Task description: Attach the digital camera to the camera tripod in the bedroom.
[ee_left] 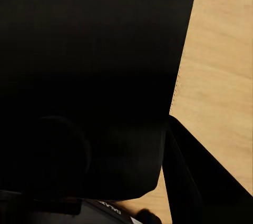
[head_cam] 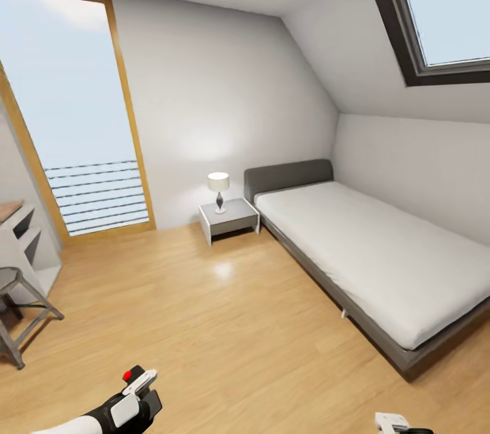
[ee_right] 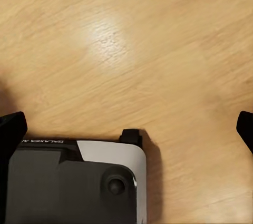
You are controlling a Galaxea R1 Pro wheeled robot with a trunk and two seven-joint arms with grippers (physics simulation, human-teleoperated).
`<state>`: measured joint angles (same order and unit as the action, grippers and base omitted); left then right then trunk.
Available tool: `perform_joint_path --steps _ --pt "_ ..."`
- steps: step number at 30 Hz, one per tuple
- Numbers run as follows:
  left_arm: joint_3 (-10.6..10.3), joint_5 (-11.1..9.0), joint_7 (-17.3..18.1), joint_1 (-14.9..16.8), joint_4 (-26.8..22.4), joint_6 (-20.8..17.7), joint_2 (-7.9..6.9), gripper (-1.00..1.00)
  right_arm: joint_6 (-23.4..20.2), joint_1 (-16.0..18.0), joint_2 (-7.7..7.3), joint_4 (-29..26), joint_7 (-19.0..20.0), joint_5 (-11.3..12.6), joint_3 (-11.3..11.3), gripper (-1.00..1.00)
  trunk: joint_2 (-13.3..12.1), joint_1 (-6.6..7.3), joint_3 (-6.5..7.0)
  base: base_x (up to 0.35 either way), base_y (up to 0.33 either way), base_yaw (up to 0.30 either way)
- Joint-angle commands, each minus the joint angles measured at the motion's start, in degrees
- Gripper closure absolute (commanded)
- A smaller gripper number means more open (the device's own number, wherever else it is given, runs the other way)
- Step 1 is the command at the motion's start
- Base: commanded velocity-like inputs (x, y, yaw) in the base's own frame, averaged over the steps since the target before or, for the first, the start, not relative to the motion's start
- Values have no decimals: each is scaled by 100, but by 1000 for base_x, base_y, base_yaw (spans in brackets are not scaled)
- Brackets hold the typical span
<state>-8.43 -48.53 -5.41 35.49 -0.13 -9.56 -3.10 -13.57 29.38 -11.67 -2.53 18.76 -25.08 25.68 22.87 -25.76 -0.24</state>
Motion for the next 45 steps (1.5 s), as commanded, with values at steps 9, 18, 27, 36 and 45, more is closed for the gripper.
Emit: perform_joint_path --steps 9,18,27,36,45 --pt "-58 -20 -1 0 -4 -4 21 100 -27 -2 15 3 65 -30 68 -100 4 -2 -3 0 0 290" --pt "-62 -16 4 -1 -4 -6 52 100 -723 -2 113 -377 267 -31 61 -100 4 -2 -3 0 0 285" --pt "-62 144 2 -4 1 -13 286 100 -1257 -2 162 -1050 370 -36 44 -100 4 -2 -3 0 0 266" --pt "-62 317 -1 -30 -3 -12 331 100 -1265 -2 165 -1081 374 -49 43 -100 4 -2 -3 -37 0 163" --pt "-55 327 -29 -33 1 -3 422 100 -1248 -2 165 -1083 385 -40 49 -100 4 -2 -3 -297 1 14"
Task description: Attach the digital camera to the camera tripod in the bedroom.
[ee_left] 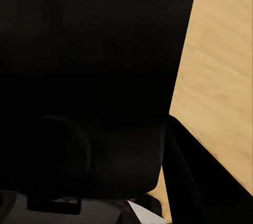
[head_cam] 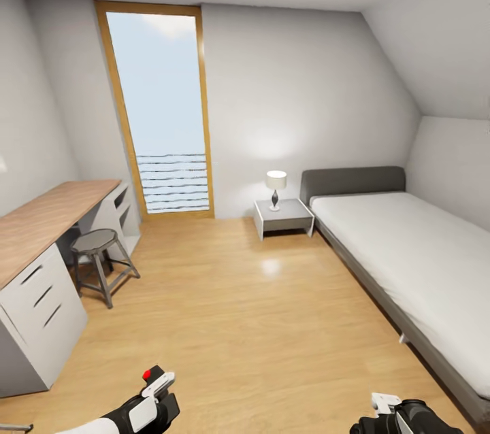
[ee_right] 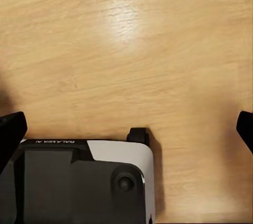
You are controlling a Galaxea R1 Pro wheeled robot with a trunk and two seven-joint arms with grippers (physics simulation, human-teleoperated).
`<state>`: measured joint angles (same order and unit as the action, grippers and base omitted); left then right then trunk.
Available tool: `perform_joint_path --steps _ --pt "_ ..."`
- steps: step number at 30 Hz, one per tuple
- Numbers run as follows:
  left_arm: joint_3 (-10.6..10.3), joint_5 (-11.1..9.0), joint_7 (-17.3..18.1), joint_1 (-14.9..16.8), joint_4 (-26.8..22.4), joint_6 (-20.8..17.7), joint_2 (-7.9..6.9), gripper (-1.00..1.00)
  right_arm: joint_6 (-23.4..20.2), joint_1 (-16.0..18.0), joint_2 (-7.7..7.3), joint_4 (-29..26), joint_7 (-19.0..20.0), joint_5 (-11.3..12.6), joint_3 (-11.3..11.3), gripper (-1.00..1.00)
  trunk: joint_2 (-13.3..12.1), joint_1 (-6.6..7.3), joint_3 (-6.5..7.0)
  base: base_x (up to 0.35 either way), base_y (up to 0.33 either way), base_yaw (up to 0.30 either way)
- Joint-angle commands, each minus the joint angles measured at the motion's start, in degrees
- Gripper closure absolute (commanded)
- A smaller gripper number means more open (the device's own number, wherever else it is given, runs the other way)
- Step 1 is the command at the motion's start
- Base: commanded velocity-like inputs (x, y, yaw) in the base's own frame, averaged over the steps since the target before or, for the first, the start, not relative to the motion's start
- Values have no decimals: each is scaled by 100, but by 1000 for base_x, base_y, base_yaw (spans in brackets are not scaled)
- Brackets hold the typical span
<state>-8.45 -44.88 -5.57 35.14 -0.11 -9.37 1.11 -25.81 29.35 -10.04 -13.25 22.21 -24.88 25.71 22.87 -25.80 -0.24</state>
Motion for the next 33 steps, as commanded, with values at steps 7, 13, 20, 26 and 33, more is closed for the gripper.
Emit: perform_joint_path --steps 7,13,20,26,33 --pt "-52 -39 -39 2 1 -21 28 100 -21 0 2 -2 46 -55 48 -100 5 2 -3 -337 50 1" --pt "-52 -42 -45 2 2 -16 29 100 -24 0 2 -2 50 -63 45 -100 5 2 -3 -340 82 0" --pt "-52 -40 -61 2 2 -17 29 100 -25 0 9 5 36 -95 33 -100 5 2 -3 -340 72 24" --pt "-52 -46 -61 2 2 -31 18 100 -14 0 11 13 -7 -103 25 -100 5 2 -3 -208 18 202" --pt "-52 -47 -58 2 5 -47 13 100 -10 0 11 15 -21 -106 22 -100 5 2 -3 -35 3 264"
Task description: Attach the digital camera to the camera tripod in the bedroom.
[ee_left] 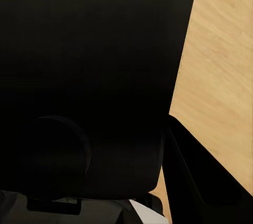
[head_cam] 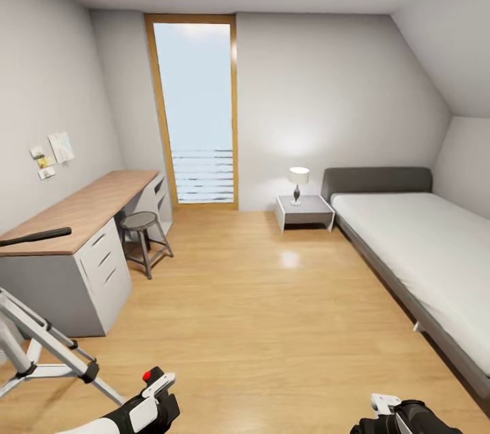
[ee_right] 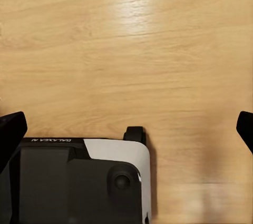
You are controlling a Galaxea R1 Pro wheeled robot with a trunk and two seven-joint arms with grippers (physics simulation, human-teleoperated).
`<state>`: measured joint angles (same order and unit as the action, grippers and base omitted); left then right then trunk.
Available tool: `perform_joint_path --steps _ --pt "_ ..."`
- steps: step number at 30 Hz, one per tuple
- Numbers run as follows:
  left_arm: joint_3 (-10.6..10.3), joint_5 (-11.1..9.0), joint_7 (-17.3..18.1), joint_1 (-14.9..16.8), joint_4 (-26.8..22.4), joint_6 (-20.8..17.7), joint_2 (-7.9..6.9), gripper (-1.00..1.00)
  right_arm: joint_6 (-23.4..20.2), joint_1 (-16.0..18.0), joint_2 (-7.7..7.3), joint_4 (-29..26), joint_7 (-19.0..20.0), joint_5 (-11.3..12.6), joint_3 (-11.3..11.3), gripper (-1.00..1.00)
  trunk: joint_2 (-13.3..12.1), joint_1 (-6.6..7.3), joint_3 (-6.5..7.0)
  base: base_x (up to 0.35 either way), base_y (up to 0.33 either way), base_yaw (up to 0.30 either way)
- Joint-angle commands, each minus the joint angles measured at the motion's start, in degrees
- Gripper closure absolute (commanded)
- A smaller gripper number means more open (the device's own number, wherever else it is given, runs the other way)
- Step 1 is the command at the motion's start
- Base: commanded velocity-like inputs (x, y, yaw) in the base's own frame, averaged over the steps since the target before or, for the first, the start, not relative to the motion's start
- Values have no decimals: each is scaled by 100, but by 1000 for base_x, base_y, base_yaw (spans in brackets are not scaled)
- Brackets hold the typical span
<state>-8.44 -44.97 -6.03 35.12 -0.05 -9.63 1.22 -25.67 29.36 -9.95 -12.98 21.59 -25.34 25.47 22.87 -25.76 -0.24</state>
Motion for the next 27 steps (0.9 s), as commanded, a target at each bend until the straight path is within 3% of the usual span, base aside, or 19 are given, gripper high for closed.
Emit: perform_joint_path --steps 1,27 --pt "-53 -38 -13 3 -1 -23 2 100 -20 -1 2 -12 41 -59 46 -100 5 -2 -3 -10 1 272" --pt "-53 -48 -21 3 5 -30 -16 100 97 -1 -7 6 38 -76 46 -100 5 -2 -3 -1 0 275"
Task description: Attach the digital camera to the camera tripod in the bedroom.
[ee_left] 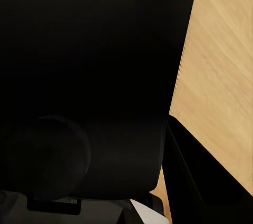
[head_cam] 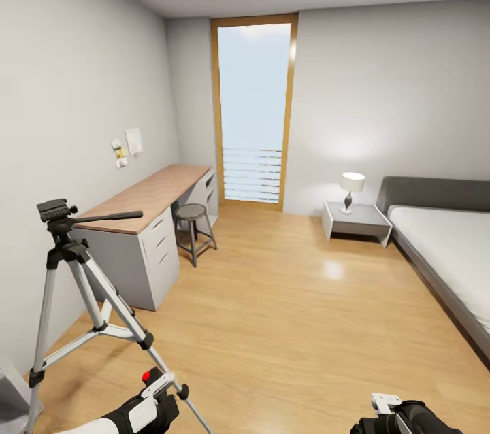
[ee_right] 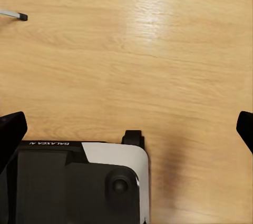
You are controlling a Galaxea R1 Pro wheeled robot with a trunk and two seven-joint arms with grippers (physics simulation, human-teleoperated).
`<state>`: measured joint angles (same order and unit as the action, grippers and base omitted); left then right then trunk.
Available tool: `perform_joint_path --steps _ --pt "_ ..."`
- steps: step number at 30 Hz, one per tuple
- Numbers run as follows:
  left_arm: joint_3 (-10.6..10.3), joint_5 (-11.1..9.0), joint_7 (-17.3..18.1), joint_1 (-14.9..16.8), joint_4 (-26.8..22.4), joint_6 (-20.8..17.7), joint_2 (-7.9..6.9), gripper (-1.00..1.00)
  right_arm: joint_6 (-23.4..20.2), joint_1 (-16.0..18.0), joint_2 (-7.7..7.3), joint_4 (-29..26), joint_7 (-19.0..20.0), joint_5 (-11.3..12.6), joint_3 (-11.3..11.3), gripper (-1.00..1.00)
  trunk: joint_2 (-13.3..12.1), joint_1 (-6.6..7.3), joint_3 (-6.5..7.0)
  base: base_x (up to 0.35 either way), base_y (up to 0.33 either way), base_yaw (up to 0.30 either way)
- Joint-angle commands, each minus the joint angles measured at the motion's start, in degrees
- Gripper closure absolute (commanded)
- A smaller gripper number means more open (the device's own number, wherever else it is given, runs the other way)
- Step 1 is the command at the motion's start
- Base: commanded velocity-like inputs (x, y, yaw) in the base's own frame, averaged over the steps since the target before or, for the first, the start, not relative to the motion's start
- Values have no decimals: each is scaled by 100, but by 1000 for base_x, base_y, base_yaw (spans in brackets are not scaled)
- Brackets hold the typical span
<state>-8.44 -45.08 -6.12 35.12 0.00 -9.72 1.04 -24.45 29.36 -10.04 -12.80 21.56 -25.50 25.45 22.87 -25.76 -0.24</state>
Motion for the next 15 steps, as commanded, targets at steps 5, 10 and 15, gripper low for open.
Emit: perform_joint_path --steps 5,10,15 --pt "-53 -42 -12 3 0 -16 0 100 -25 -1 2 -12 41 -60 47 -100 5 -2 -3 0 0 275" --pt "-53 -46 -18 3 0 -2 -12 100 -25 -1 2 -12 41 -60 47 -100 5 -2 -3 0 0 275" --pt "-51 -57 -20 3 0 5 -27 100 -25 -1 2 -12 41 -60 47 -100 5 -2 -3 0 0 275"
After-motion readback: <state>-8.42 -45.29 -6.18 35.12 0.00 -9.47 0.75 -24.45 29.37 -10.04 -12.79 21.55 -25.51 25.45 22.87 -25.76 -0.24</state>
